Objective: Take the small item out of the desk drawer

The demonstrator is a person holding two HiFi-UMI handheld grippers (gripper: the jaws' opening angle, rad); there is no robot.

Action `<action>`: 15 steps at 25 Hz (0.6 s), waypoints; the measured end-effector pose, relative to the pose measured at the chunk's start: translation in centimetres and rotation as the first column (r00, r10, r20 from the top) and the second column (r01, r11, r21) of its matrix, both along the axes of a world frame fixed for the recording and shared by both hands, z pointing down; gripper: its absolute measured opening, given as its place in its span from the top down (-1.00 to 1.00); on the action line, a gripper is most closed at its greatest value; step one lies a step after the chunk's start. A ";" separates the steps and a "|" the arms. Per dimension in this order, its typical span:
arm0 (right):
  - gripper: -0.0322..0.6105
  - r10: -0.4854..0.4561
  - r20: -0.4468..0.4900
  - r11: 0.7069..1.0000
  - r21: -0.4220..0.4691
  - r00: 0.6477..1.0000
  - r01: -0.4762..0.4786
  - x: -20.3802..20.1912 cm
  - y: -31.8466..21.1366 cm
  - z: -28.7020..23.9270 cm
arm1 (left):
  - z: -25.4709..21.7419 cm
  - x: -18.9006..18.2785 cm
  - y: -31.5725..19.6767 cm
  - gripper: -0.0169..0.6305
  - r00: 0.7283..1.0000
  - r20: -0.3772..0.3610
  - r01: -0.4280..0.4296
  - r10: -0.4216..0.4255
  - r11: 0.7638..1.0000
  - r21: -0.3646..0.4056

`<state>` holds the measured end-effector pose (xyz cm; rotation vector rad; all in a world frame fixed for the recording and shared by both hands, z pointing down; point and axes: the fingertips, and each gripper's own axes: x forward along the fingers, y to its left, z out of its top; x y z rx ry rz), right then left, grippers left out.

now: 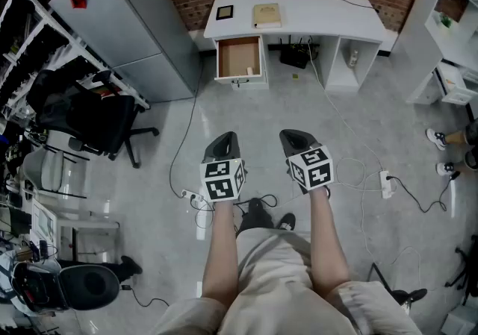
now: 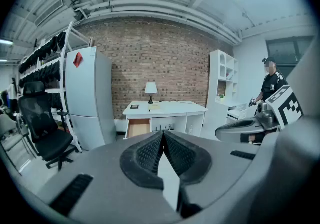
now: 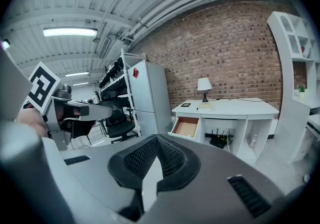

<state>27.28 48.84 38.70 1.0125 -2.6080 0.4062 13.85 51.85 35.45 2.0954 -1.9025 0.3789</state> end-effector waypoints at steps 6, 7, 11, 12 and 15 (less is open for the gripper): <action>0.84 0.007 0.006 1.000 0.013 1.000 -0.007 0.9 -0.2 -0.4 | -1.1 0.4 -0.3 0.90 1.000 -0.022 -0.002 0.003 0.999 0.046; 0.84 0.008 0.008 1.000 0.017 1.000 -0.008 1.0 -0.2 -0.5 | -1.2 0.3 -0.2 0.90 1.000 -0.030 0.001 0.001 0.999 0.048; 0.84 0.010 0.054 1.000 0.014 0.998 -0.010 1.5 -0.4 -1.2 | -1.4 0.0 0.0 0.90 0.999 -0.033 0.008 -0.006 0.999 0.051; 0.84 0.010 0.084 1.000 0.005 0.996 -0.010 1.6 -0.5 -1.5 | -1.4 0.0 0.1 0.90 1.000 -0.030 0.007 -0.005 0.999 0.051; 0.84 0.009 0.161 1.000 -0.018 0.987 -0.006 1.6 -0.5 -2.2 | -1.2 -0.8 0.3 0.90 1.000 -0.025 0.016 -0.015 0.999 0.050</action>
